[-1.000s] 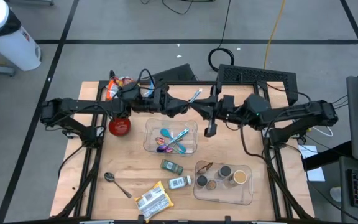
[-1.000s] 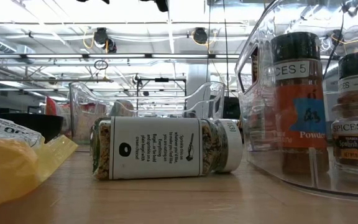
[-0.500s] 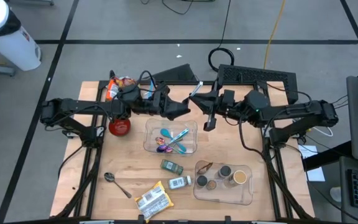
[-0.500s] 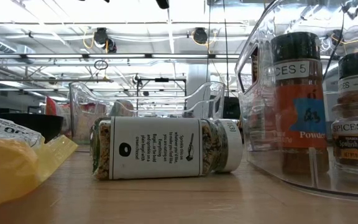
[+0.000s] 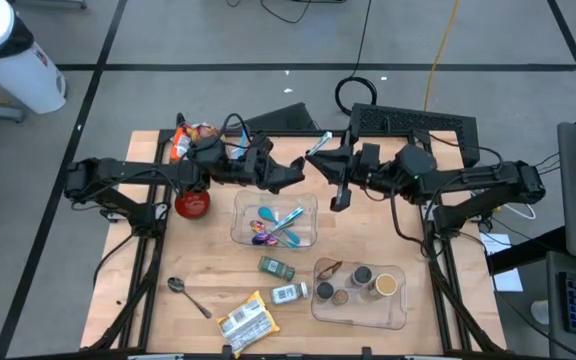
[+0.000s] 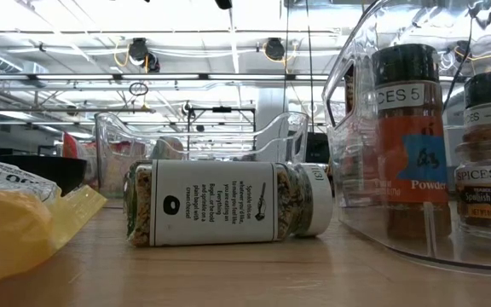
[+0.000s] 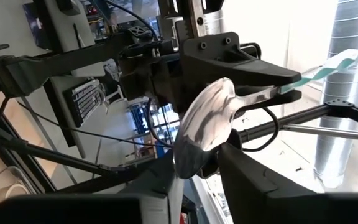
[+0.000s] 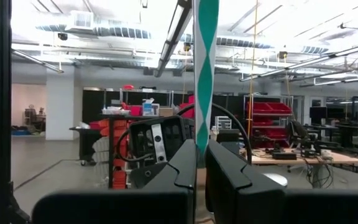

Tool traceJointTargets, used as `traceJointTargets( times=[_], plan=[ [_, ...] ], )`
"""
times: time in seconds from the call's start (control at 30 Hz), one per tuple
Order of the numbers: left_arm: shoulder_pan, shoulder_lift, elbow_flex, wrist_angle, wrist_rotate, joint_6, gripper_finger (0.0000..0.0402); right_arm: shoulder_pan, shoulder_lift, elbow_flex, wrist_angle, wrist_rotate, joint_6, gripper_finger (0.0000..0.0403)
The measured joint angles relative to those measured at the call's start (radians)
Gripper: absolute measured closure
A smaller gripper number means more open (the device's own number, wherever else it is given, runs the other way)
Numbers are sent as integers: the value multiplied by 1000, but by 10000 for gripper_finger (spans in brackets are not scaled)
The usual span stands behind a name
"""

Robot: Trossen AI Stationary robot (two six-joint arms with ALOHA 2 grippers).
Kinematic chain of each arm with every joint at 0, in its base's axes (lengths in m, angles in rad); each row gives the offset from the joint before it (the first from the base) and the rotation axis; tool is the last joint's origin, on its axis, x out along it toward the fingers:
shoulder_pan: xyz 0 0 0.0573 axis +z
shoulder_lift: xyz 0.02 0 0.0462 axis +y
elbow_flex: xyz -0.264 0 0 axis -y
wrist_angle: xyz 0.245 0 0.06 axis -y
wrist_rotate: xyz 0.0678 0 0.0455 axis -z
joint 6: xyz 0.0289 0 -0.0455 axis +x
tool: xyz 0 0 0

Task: Pick & Place Food Item
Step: Put the blue and white patterned spoon into the middle transparent bin

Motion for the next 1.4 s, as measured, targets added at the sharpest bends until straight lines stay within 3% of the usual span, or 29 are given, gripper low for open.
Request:
traceJointTargets(
  times=[1.4],
  plan=[
    [-1, 3, -2, 106, 37, 43, 309, 27, 4, 1, -38, -29, 6, 397]
  ],
)
